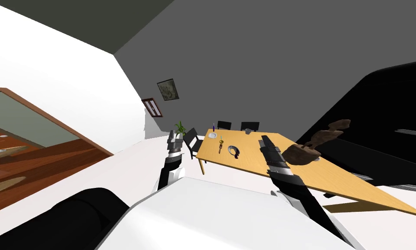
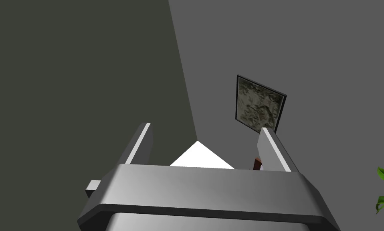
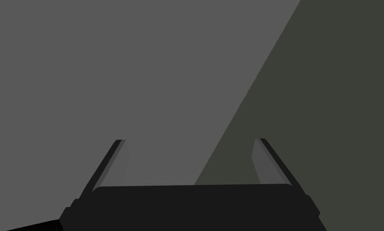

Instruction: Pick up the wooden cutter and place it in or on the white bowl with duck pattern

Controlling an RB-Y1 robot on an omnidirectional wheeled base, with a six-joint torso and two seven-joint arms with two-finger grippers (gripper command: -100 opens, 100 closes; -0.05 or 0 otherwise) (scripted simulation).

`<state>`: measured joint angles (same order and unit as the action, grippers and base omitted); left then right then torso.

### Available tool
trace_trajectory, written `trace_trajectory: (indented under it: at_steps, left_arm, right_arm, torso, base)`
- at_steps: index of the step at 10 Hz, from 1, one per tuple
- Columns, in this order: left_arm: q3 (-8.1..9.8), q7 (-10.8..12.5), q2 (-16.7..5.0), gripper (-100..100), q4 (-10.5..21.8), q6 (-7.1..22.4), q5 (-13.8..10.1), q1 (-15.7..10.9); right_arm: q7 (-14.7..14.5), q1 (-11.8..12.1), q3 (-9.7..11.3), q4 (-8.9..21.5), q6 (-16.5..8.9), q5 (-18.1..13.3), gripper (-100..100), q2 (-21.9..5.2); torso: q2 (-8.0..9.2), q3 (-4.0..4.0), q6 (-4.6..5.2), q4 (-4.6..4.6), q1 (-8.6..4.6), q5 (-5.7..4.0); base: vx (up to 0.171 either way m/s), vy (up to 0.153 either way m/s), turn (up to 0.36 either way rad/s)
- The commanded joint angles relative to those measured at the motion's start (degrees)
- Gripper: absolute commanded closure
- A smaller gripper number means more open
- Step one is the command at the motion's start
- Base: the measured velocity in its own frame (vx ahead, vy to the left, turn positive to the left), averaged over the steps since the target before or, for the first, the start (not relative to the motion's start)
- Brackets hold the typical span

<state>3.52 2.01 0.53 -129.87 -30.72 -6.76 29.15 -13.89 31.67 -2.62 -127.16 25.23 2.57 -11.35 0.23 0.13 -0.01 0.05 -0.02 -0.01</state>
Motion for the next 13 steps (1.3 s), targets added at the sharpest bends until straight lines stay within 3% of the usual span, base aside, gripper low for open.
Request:
trace_trajectory:
  at_steps: [1, 4, 7, 8, 9, 12, 13]
  left_arm:
    - [0.0, 0.0, 0.0, 0, 0.0, 0.0, 0.0, 0.0]
    - [0.0, 0.0, 0.0, 0, 0.0, 0.0, 0.0, 0.0]
    - [0.0, 0.0, 0.0, 0, 0.0, 0.0, 0.0, 0.0]
    - [0.0, 0.0, 0.0, 0, 0.0, 0.0, 0.0, 0.0]
    - [0.01, 0.0, 0.0, 0, 0.0, 0.0, 0.0, 0.0]
    - [0.0, 0.0, 0.0, 0, 0.0, 0.0, 0.0, 0.0]
    - [0.01, 0.0, 0.0, 0, 0.0, 0.0, 0.0, 0.0]
  right_arm:
    - [-2.7, 1.1, -0.3, 1.6, 0.6, -1.9, -100, -2.9]
    - [-4.6, 1.9, -0.6, 2.9, 1.1, -3.4, -100, -6.9]
    - [-8.9, 3.4, -1.0, 6.1, 2.1, -6.6, -100, -11.9]
    - [-8.9, 3.4, -1.0, 6.1, 2.1, -6.6, -100, -12.7]
    - [-11.2, 4.2, -1.2, 7.8, 2.6, -8.3, -100, -14.9]
    - [-13.7, 5.0, -1.4, 9.7, 3.0, -10.1, -100, -18.9]
    - [-16.1, 5.8, -1.5, 11.7, 3.5, -12.0, -100, -21.0]
  torso:
    - [0.0, 0.0, 0.0, 0.0, 0.0, 0.0]
    - [0.06, 0.03, 0.0, 0.01, -0.03, -0.01]
    - [-0.04, -0.02, 0.02, 0.0, 0.0, 0.0]
    - [0.03, 0.01, 0.0, 0.0, 0.02, 0.01]
    - [-0.03, -0.01, 0.03, 0.0, 0.0, 0.0]
    - [-0.03, -0.02, -0.01, 0.0, 0.01, 0.0]
    - [-0.05, -0.02, 0.03, 0.0, -0.01, 0.0]
  base:
    - [-0.075, 0.007, 0.219]
    - [-0.064, -0.002, 0.097]
    - [-0.057, 0.012, 0.159]
    - [-0.051, 0.008, 0.087]
    - [-0.051, 0.017, 0.158]
    - [-0.051, 0.012, 0.155]
    - [-0.048, 0.014, 0.241]
